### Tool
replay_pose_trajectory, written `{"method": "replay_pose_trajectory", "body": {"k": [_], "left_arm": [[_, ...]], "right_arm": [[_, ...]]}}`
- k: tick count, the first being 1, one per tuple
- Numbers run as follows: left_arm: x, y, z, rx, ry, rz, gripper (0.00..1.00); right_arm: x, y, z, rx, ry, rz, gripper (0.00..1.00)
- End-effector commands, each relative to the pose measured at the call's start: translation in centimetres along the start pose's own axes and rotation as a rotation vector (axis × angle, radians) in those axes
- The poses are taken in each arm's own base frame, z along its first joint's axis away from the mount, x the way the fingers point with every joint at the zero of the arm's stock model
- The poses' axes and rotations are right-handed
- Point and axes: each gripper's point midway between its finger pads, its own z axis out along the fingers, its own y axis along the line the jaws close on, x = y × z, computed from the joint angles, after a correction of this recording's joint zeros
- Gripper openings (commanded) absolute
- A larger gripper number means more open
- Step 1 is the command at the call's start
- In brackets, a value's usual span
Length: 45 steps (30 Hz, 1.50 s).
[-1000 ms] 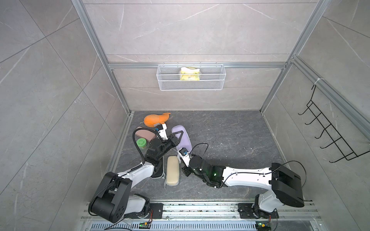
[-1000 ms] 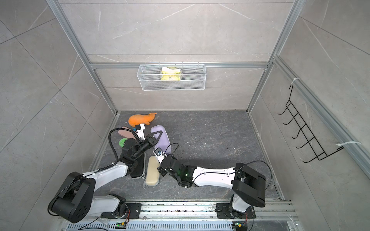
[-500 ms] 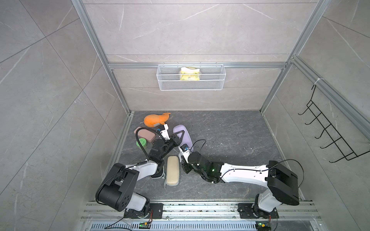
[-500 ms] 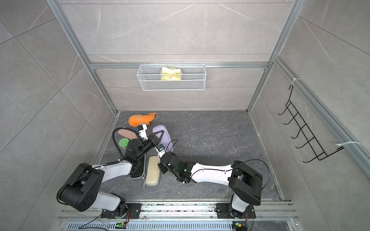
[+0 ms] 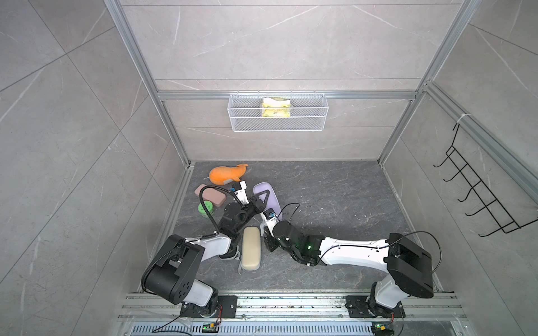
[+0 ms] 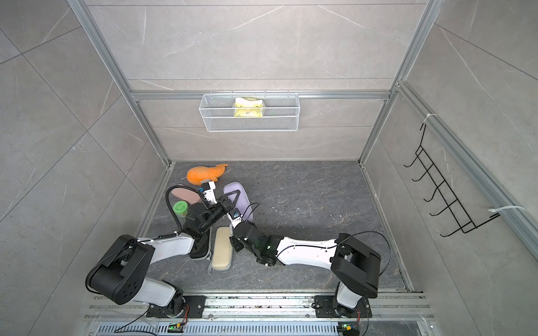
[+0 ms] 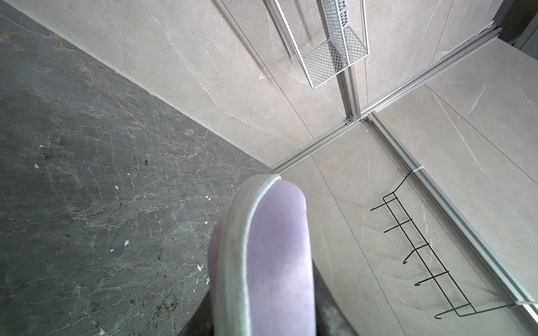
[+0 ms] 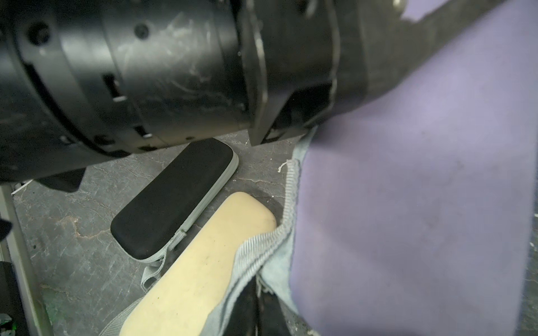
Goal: Put umbrellas into zippered umbrella sleeves
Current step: Zip the zipper on the umbrella sleeve, then place the umbrella sleeve at the center of the board.
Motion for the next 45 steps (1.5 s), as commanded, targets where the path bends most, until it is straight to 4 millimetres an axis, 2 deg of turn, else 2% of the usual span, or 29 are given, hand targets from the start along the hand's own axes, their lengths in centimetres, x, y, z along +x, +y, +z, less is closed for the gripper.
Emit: {"method": "replay_pose_trajectory", "body": {"k": [1, 8, 16, 24, 25, 28, 30, 32, 35, 39, 43, 45], "left_arm": [[-3.0, -2.4, 1.1, 0.042, -0.158, 0.076, 0.0], [-2.9, -2.9, 1.0, 0.052, -0.157, 0.073, 0.0], [-2.0, -3.6, 1.3, 0.061, -0.133, 0.063, 0.0], [-1.6, -3.3, 1.3, 0.045, -0.112, 0.061, 0.0], [-1.6, -3.3, 1.3, 0.046, -0.108, 0.057, 0.0], [-2.2, -3.1, 1.2, 0.044, -0.072, 0.05, 0.0], [-2.7, -2.9, 1.1, 0.048, -0.027, 0.047, 0.0], [-3.1, -2.5, 1.1, 0.062, 0.029, 0.032, 0.0], [-2.9, -2.0, 1.4, 0.094, 0.106, -0.016, 0.0], [-0.9, -1.9, 2.4, 0.125, 0.205, -0.073, 0.0], [1.9, -1.6, 2.8, 0.137, 0.268, -0.113, 0.0], [3.9, -1.4, 3.1, 0.123, 0.304, -0.125, 0.0]], "right_arm": [[-9.8, 12.6, -5.7, -0.529, -0.302, 0.034, 0.0], [-9.9, 11.3, -5.4, -0.549, -0.319, 0.145, 0.0], [-10.7, 10.6, -5.4, -0.55, -0.343, 0.145, 0.0], [-10.9, 9.7, -6.6, -0.585, -0.341, 0.146, 0.0], [-10.5, 9.3, -6.6, -0.587, -0.317, 0.165, 0.08], [-8.9, 6.4, -7.1, -0.546, -0.25, 0.204, 0.32], [-7.1, 3.3, -7.4, -0.468, -0.205, 0.21, 0.43], [-5.6, -0.6, -8.0, -0.366, -0.171, 0.225, 0.51], [-4.5, -5.1, -8.7, -0.258, -0.136, 0.241, 0.55], [-3.4, -9.8, -8.3, -0.123, -0.044, 0.242, 0.58], [-2.7, -12.3, -8.0, -0.049, 0.016, 0.231, 0.58], [-2.2, -13.2, -7.8, -0.017, 0.046, 0.218, 0.58]]}}
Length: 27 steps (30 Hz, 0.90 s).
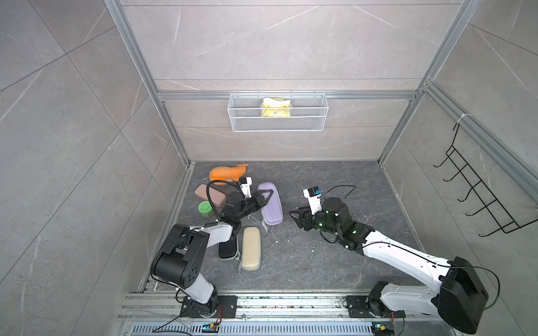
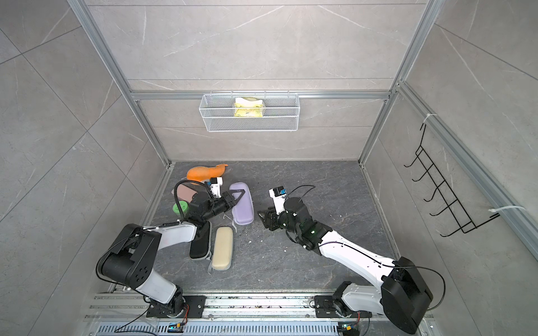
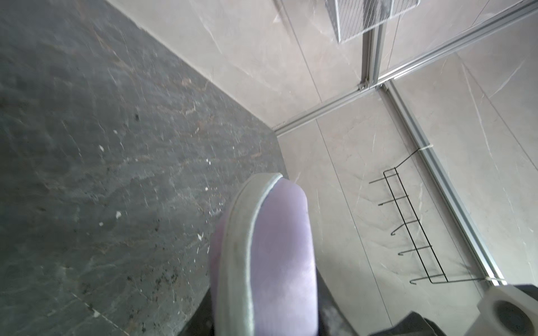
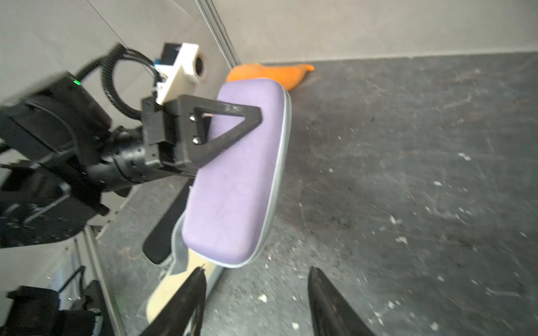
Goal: Put umbrellas into zippered umbrella sleeves
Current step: Place the umbrella sleeve at the center of the board.
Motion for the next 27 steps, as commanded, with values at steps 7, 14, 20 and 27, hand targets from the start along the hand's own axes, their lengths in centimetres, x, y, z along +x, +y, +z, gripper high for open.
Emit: {"method": "replay_pose_trajectory", "body": {"k": [7, 14, 20, 27], "left_arm": [[8.4, -0.3, 4.6, -0.019, 0.205, -0.033, 0.01], [13.2, 1.8, 7.8, -0.127, 0.336, -0.046, 0.1], [15.3, 3.6, 8.2, -0.21, 0.431, -0.024, 0.19], [16.5, 5.4, 7.5, -0.295, 0.496, -0.033, 0.38]], "right_arm": [[1.8, -3.1, 0.4, 0.079, 0.109, -0.014, 0.57], [0.9, -4.4, 0.3, 0.098, 0.098, -0.006, 0.57], [0.0, -5.4, -0.5, 0.135, 0.065, -0.002, 0.57], [-0.1, -5.7, -0.6, 0.146, 0.049, 0.011, 0.56]]}}
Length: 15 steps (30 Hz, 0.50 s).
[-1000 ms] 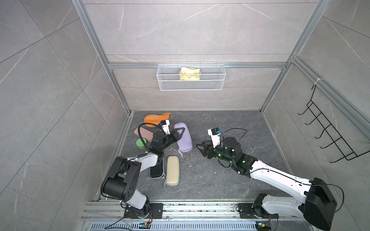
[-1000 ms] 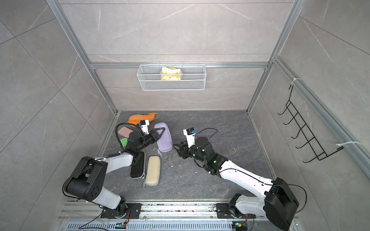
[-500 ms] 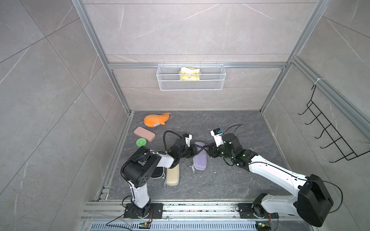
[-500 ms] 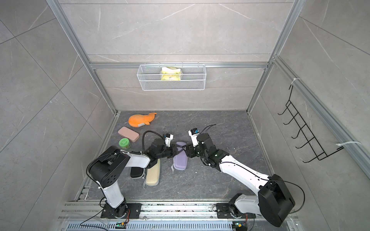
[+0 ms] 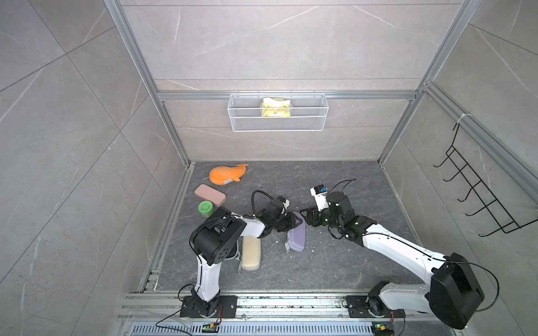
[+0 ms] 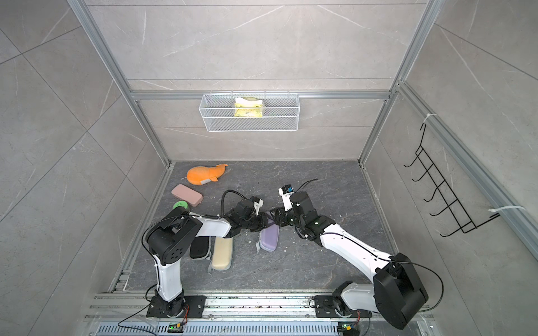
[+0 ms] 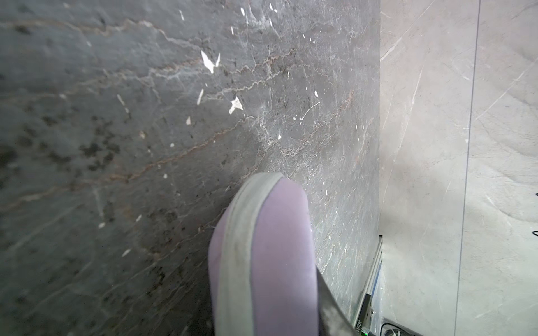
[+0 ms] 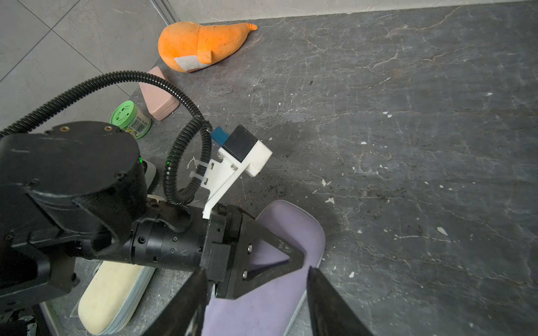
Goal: Put umbrellas into zippered umbrella sleeves
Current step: Place the umbrella sleeve at the center of the board.
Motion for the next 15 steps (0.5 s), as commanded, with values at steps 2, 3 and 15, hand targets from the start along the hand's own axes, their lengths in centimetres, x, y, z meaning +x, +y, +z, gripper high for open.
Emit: {"method": "replay_pose_trajectory", "body": {"k": [2, 3, 15], "left_arm": [[0.7, 1.2, -0.1, -0.086, 0.052, 0.017, 0.54], [0.7, 1.8, -0.5, -0.132, 0.057, 0.027, 0.64], [-3.8, -1.1, -11.2, -0.367, -0.113, 0.259, 0.83]], "right_arm": [[-1.0, -0.2, -0.4, 0.015, -0.039, -0.01, 0.56], [-1.0, -0.2, -0.4, 0.017, -0.038, -0.015, 0.56], [-4.2, -2.9, -3.0, 0.111, -0.107, -0.101, 0.57]]}}
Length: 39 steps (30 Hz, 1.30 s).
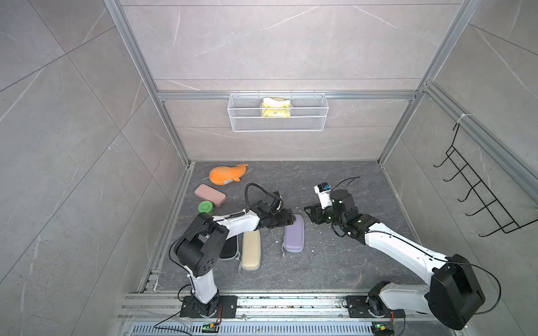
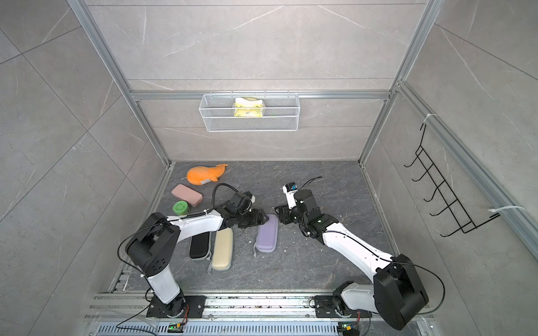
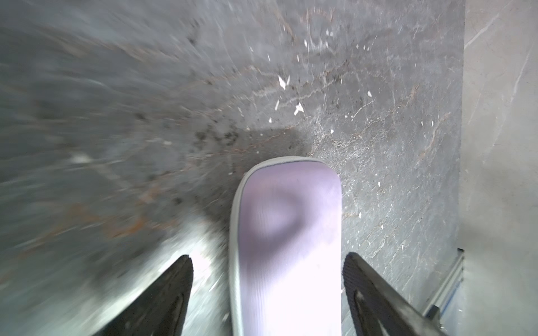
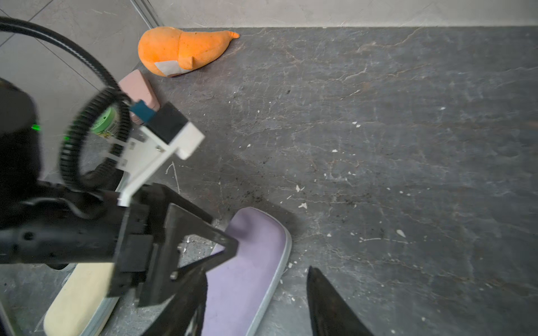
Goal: Put umbrellas into zippered umbrella sleeves
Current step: Place the umbrella sleeve at the center of the board, then reset both arms
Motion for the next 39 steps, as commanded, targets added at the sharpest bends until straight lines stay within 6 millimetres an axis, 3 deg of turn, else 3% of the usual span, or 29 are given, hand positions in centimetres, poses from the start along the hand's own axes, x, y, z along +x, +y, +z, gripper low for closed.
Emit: {"method": "replay_pose_trajectory", "body": {"k": [1, 4, 6, 8, 10, 13, 16, 21, 24, 27, 32, 39], "left_arm": [[-2.6, -0.5, -5.9, -0.063, -0.146, 0.139, 0.83], [-4.5, -0.7, -10.8, -0.087, -0.35, 0.273, 0.83], [-5.0, 0.0, -13.9, -0.128, -0.505, 0.405, 0.84], [-5.0, 2.5, -16.5, -0.261, -0.645, 0.522, 0.85], [-5.3, 5.7, -19.8, -0.453, -0.781, 0.559, 0.9], [-5.3, 10.9, -24.4, -0.661, -0.929, 0.446, 0.91], [-3.8, 15.9, -26.4, -0.775, -0.985, 0.329, 0.91], [-1.8, 20.4, -26.8, -0.804, -1.054, 0.237, 0.94], [-1.8, 20.9, -26.2, -0.757, -1.102, 0.219, 0.97], [-2.4, 22.0, -24.2, -0.734, -1.061, 0.219, 0.98], [-4.8, 23.2, -21.0, -0.717, -0.982, 0.309, 0.96], [-5.7, 24.3, -19.6, -0.684, -0.96, 0.345, 0.97]], "right_arm": [[-3.6, -1.1, -2.6, 0.068, -0.107, -0.059, 0.58], [-4.6, -4.9, -4.5, 0.226, -0.216, 0.013, 0.59], [-3.9, -8.3, -5.5, 0.37, -0.251, 0.034, 0.64], [-2.7, -11.8, -5.8, 0.55, -0.192, -0.013, 0.74], [-1.8, -15.1, -6.7, 0.744, -0.151, -0.024, 0.75], [-0.8, -17.7, -7.8, 0.842, -0.261, 0.005, 0.75], [1.1, -19.7, -6.1, 0.818, -0.282, 0.077, 0.75], [1.1, -20.8, -5.2, 0.838, -0.26, 0.028, 0.75], [2.7, -21.0, -4.7, 0.832, -0.237, 0.009, 0.75], [4.2, -21.0, -3.6, 0.794, -0.24, 0.016, 0.76], [3.9, -19.8, -2.5, 0.707, -0.285, -0.076, 0.82], [4.5, -19.5, -1.6, 0.637, -0.287, -0.09, 0.93]]}}
